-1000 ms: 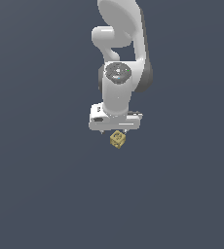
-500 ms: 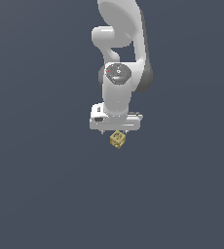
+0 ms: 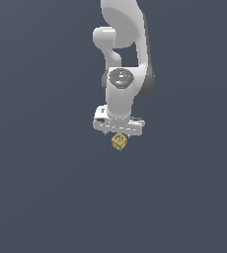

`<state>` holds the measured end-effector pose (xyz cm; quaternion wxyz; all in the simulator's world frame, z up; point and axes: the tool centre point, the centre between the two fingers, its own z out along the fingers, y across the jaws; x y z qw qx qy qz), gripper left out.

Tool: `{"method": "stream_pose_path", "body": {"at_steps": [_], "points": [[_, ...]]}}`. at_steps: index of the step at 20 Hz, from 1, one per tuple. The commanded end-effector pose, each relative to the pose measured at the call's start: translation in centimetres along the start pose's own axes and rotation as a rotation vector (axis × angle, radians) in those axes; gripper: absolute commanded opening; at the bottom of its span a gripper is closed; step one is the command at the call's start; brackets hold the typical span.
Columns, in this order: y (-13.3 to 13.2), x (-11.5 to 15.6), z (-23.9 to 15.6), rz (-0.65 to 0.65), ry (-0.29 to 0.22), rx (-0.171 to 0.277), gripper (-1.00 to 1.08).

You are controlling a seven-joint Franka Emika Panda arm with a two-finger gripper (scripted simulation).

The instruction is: Pick up the object and move it to a goal position.

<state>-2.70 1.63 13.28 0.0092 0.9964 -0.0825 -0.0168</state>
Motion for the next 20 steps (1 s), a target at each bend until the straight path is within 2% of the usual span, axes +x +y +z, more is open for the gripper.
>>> {"method": "stream_pose_path", "body": {"at_steps": [1,12,20], "points": [[-0.2,-0.3,0.6,0.061,0.003,0.004,1.0],[-0.9,-1.8,3.1,0.35,0.018,0.021,1.0],[-1.0,-2.4,4.1,0.475,0.024,0.027,1.0]]}}
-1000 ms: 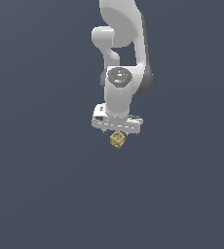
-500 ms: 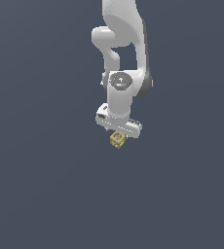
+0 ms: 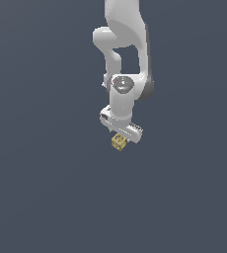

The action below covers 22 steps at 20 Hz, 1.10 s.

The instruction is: Pick up the object and move it to a goal position.

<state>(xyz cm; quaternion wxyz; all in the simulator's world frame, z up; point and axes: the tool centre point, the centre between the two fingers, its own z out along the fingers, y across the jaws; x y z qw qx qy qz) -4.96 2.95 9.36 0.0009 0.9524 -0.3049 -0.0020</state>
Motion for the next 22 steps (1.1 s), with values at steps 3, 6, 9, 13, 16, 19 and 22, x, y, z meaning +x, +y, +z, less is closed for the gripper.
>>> {"method": "stream_pose_path", "body": {"at_steps": [3,6,9,13,16,19,22], "points": [[0.1,-0.2,0.3,0.044,0.003,0.002,1.0],[0.1,-0.3,0.4,0.055,0.003,0.003,1.0],[0.1,-0.3,0.4,0.051,0.003,0.003,1.0],[0.1,-0.3,1.2,0.051,0.003,0.003,1.0],[0.1,-0.3,2.5,0.053,0.003,0.003,1.0],[0.2,-0.3,4.0,0.055,0.003,0.003,1.0],[0.1,-0.3,5.0,0.055,0.003,0.003,1.0]]}}
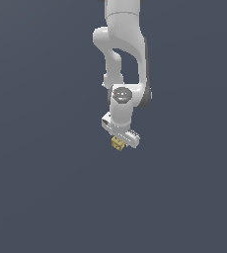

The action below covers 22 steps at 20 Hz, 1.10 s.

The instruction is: Pick up the object and move it to a goal position.

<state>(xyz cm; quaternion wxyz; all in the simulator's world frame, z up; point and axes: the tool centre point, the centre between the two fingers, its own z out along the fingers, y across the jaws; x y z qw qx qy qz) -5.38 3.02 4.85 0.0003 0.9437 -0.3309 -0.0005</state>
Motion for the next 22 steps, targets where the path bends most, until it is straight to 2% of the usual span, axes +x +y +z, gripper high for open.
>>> {"method": "stream_pose_path", "body": {"at_steps": [1,4,5,22], "points": [[-0.05,0.03,0.68,0.0,0.001,0.001,1.0],[-0.09,0.05,0.92,0.0,0.001,0.001,1.0],[-0.09,0.05,0.92,0.0,0.001,0.001,-1.0],[-0.8,0.67,0.58,0.0,0.001,0.001,-1.0]]}}
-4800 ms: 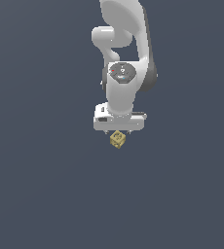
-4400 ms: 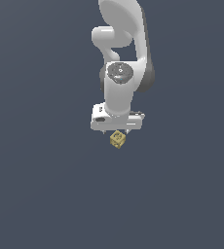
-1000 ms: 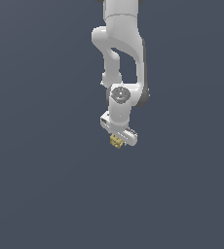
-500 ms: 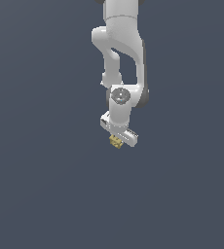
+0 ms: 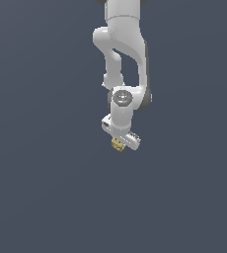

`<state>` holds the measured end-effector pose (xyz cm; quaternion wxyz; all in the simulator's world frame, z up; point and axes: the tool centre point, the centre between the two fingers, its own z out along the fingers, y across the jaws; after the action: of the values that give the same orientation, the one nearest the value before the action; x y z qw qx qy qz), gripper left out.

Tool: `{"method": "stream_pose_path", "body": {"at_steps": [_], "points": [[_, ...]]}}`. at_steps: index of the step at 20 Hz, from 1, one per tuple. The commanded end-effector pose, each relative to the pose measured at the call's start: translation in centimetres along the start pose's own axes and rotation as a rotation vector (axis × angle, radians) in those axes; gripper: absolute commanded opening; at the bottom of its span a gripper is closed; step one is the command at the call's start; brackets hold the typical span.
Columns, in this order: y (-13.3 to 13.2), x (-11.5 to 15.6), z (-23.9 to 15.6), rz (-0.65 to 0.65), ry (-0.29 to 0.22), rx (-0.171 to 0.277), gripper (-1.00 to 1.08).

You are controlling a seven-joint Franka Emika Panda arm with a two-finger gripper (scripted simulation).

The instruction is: Pick up the object and move it to a goal position.

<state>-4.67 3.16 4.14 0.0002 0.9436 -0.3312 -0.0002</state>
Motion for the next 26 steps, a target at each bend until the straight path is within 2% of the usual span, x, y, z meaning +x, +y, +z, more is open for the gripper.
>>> {"method": "stream_pose_path", "body": {"at_steps": [1,16,26], "points": [[-0.5,0.4,-0.2,0.0,0.0,0.0,-1.0],[-5.5,4.7,-2.5,0.0,0.0,0.0,-1.0],[-6.8,5.9,-3.0,0.0,0.0,0.0,-1.0]]}}
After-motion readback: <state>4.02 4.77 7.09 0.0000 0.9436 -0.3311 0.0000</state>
